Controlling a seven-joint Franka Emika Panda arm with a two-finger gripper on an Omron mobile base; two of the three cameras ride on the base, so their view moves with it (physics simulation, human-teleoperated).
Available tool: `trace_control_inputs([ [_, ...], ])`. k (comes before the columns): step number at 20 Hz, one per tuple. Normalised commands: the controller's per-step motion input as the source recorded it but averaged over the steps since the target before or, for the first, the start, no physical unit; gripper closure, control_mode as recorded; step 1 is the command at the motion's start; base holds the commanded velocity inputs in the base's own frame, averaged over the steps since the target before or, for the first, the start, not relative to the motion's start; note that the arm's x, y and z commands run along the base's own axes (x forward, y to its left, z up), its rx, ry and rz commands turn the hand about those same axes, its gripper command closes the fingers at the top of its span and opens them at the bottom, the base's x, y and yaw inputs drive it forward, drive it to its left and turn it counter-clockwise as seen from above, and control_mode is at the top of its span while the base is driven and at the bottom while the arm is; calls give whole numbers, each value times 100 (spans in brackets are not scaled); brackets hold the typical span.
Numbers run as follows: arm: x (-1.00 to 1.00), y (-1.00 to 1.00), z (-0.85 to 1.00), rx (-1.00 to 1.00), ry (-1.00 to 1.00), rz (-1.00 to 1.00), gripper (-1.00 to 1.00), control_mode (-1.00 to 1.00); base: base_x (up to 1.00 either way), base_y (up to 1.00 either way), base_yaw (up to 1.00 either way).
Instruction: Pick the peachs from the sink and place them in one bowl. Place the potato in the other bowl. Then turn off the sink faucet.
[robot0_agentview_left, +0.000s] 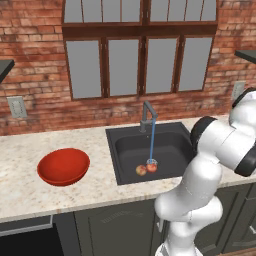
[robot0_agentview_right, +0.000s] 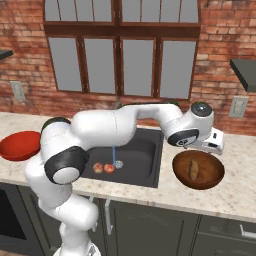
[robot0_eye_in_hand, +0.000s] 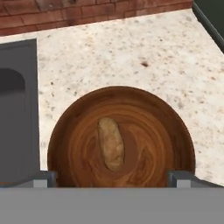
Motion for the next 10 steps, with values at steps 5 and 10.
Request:
trace_control_inputs([
  [5,-32,100,0,-12,4,0,-100,-100,0,0,0],
  [10,-38,99,0,-10,6,0,-100,-100,0,0,0],
])
